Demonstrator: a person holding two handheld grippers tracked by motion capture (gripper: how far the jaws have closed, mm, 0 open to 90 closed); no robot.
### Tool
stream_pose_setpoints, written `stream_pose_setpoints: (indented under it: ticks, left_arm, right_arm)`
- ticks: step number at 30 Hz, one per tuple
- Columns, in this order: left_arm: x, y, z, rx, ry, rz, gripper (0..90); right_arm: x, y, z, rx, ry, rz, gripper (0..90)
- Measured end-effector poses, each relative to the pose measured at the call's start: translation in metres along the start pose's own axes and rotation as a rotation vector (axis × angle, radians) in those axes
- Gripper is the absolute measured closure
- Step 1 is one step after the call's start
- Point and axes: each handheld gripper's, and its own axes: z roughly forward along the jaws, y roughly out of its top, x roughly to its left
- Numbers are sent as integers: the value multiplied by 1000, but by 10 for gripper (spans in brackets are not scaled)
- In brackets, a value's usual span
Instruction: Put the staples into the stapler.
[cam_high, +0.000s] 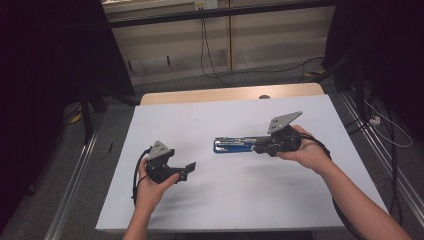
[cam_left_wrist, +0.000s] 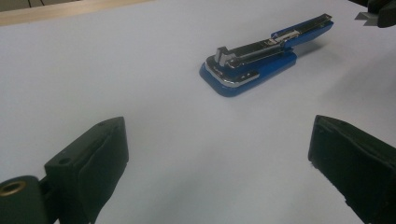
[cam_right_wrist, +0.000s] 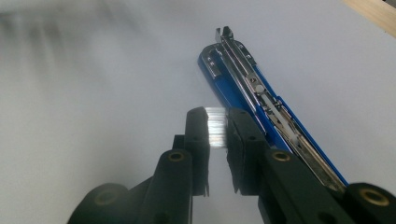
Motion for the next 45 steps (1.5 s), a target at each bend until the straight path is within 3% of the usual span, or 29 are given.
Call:
stream_pose_setpoints:
  ticks: [18,45]
  left_arm:
    - [1,0,-1,-4,8,-8,52]
    - [2,-2,-2,-10,6,-13,51]
  right_arm:
    - [-10,5,6,-9,24,-16,790]
    - [-29,16,13,-13,15,-45,790]
